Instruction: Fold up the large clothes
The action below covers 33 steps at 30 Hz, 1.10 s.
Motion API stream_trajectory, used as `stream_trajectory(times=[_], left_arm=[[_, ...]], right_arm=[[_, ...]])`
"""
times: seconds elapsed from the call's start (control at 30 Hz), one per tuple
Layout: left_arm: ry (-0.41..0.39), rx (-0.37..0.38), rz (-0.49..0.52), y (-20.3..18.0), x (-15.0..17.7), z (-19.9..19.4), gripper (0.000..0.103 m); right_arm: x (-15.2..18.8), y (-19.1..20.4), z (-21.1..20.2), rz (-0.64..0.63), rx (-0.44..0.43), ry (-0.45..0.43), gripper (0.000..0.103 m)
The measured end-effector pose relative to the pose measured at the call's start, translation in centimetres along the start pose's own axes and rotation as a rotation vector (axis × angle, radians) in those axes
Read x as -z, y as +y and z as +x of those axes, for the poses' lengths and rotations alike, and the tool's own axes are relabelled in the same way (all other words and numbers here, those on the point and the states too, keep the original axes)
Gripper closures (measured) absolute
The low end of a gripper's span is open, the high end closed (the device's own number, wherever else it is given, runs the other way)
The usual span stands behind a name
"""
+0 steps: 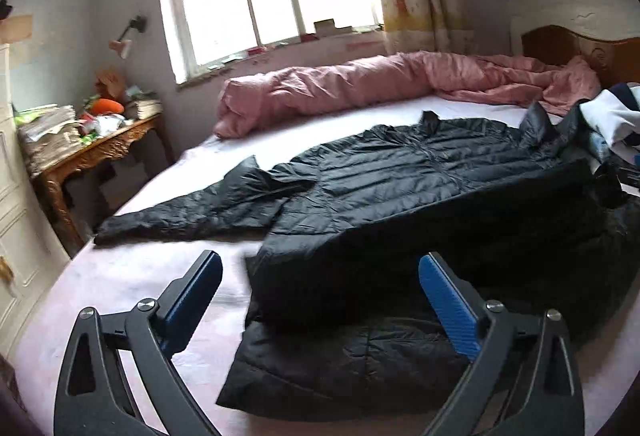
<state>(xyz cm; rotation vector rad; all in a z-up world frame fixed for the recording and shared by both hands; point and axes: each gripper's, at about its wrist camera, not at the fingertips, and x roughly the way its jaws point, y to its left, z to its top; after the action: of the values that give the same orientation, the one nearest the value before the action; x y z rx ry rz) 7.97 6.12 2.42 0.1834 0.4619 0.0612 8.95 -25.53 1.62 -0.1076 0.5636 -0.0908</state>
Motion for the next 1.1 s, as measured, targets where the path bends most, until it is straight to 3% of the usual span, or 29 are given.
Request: stream_trajectory(times=[0.1,0.2,0.3,0.37,0.43,0.5,0.53,0.57,0.6,0.63,0.73,0.8,0.93,1.0,1.1], left_arm=[[0.051,-0.009,-0.015,0.9,0.2,1.0,0.0],[0.234,-0.043,-0.091,2.8,1.4,4.4,0.0],[0.332,-0.009,-0.223,5.7,3.0,7.0,0.0],[0.362,0.082,-0.307,7.2,3.6,8.1,0.003],[0.364,0.183,-0.388,8.3,4.1,8.3,0.013],[0.364,0.234,-0.425,8.8,4.4,8.3,0.042],[0.37,0.227,-0.422,8.7,4.4,8.2,0.068],[0.363,0.196,-0.4,8.6,4.3,7.9,0.083],[0.341,0.172,-0.377,8.4,4.1,7.4,0.09],[0.315,0.158,-0.362,8.1,3.9,6.8,0.092],[0.241,0.099,-0.305,7.8,3.3,4.8,0.094],[0.267,0.04,-0.26,7.4,3.3,5.2,0.096],[0.384,-0.016,-0.227,7.1,4.8,7.4,0.096],[0.391,-0.01,-0.239,7.5,4.9,7.5,0.096],[0.339,-0.039,-0.242,7.6,4.5,6.5,0.093]], right_arm=[[-0.2,-1.3,-0.5,0.034,-0.005,-0.004,0.025],[-0.3,-3.4,-0.9,0.116,-0.023,-0.003,0.025],[0.0,-5.5,0.0,0.193,-0.056,0.051,0.025],[0.6,-6.0,1.7,0.216,-0.125,0.14,0.025],[1.3,-6.0,3.6,0.235,-0.185,0.222,0.025],[1.9,-5.5,5.0,0.22,-0.168,0.273,0.03],[2.2,-5.1,5.8,0.205,-0.155,0.297,0.034],[2.4,-4.8,6.1,0.197,-0.147,0.308,0.057],[2.5,-4.5,6.1,0.187,-0.134,0.302,0.086],[2.5,-4.4,5.7,0.184,-0.126,0.284,0.093],[1.9,-5.0,3.4,0.214,-0.097,0.168,0.097],[1.6,-5.2,2.3,0.217,-0.063,0.131,0.097],[2.3,-4.4,4.1,0.177,-0.035,0.232,0.097],[2.8,-4.2,5.1,0.171,-0.032,0.284,0.097],[2.7,-4.4,4.6,0.181,-0.003,0.252,0.096]])
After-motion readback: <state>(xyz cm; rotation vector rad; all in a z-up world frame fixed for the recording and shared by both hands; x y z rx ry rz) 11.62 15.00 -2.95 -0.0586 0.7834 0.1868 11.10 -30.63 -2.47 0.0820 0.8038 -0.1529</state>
